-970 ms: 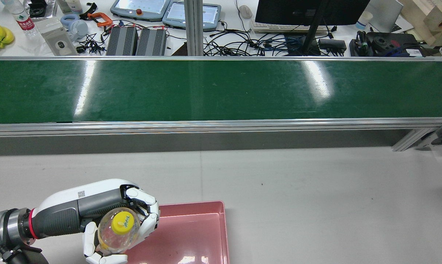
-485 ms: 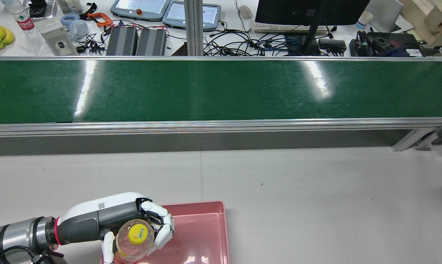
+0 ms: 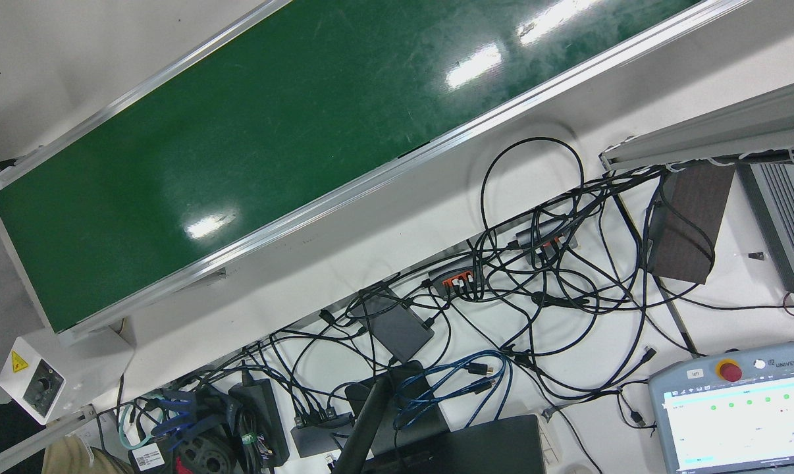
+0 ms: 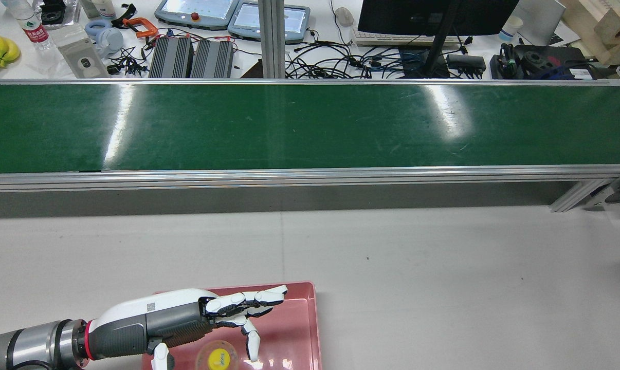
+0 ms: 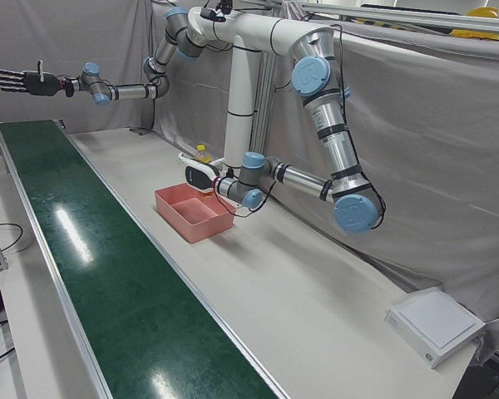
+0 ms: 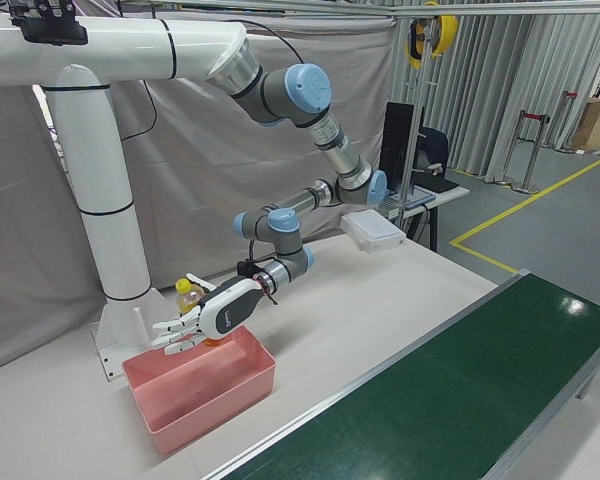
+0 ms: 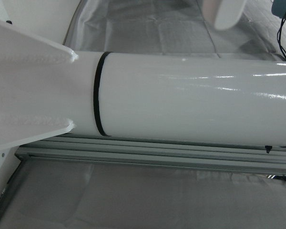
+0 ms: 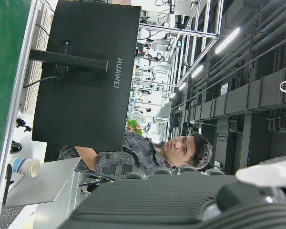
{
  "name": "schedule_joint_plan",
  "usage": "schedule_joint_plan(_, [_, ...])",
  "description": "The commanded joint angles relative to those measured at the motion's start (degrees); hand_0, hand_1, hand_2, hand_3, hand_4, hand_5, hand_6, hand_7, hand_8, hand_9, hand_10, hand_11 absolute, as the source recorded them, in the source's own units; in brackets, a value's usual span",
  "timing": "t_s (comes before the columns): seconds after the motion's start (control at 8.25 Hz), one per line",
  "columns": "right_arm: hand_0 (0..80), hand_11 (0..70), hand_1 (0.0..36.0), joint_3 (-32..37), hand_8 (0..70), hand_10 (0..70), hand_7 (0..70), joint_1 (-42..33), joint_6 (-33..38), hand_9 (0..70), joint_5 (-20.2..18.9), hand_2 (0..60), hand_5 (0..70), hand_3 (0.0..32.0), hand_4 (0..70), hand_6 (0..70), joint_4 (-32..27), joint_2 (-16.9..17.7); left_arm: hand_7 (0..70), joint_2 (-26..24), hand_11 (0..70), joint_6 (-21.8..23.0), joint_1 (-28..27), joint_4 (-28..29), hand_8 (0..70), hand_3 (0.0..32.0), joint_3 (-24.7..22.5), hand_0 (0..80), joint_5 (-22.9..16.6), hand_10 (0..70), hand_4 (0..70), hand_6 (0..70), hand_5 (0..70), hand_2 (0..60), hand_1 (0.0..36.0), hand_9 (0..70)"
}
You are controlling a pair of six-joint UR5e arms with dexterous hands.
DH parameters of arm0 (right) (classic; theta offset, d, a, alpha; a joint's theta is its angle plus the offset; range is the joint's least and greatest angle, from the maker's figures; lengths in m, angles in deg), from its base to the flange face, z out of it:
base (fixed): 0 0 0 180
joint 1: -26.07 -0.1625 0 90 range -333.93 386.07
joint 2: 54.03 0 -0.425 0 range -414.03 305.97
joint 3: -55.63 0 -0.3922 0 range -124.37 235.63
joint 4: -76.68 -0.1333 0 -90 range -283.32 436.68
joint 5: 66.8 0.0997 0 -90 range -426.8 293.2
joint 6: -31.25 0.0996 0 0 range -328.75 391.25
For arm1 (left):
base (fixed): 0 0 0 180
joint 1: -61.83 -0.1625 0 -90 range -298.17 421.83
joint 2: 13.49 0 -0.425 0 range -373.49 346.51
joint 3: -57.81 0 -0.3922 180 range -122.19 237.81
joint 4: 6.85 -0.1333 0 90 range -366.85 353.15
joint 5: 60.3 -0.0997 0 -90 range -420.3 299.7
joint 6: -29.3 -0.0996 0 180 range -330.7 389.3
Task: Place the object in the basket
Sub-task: 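Lower the bottle into the pink tray and open the left hand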
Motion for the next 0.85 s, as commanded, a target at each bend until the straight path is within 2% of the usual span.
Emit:
schedule_joint_plan(0.0, [0.0,0.0,0.0,0.0,0.0,0.0,0.0,0.0,0.0,0.0,0.0,0.0,0.0,0.0,0.0,0.0,0.0,0.0,2.0,0.0,0.0,-0.1,-0.3,0.0,0.0,0.0,-0.3,74.7,0.0,0.0,0.0,0.0,0.0,0.0,13.3,0.0])
schedule_joint_plan(0.12, [0.0,0.0,0.0,0.0,0.0,0.0,0.0,0.0,0.0,0.0,0.0,0.0,0.0,0.0,0.0,0.0,0.0,0.0,1.8,0.0,0.0,0.6,-0.2,0.0,0.0,0.0,-0.6,75.1,0.0,0.0,0.0,0.0,0.0,0.0,13.4,0.0])
schedule_joint_plan(0.36, [0.0,0.0,0.0,0.0,0.0,0.0,0.0,0.0,-0.1,0.0,0.0,0.0,0.0,0.0,0.0,0.0,0.0,0.0,1.9,0.0,0.0,3.8,1.0,-4.2,0.0,0.0,-6.3,76.2,0.0,0.0,0.0,0.0,0.0,0.0,13.9,0.0])
schedule_joint_plan(0.48, [0.0,0.0,0.0,0.0,0.0,0.0,0.0,0.0,0.0,0.0,0.0,0.0,0.0,0.0,0.0,0.0,0.0,0.0,2.6,0.0,0.0,6.3,4.8,-6.2,0.0,0.0,-8.3,77.7,-0.2,0.0,0.0,0.0,0.0,0.0,13.9,0.0])
schedule_joint_plan(0.73, [0.0,0.0,0.0,0.0,0.0,0.0,0.0,0.0,0.0,0.0,0.0,0.0,0.0,0.0,0.0,0.0,0.0,0.0,2.3,0.0,0.0,12.6,11.8,-6.5,0.0,0.0,-8.1,80.0,-0.3,0.0,0.0,0.0,0.0,0.0,14.6,0.0])
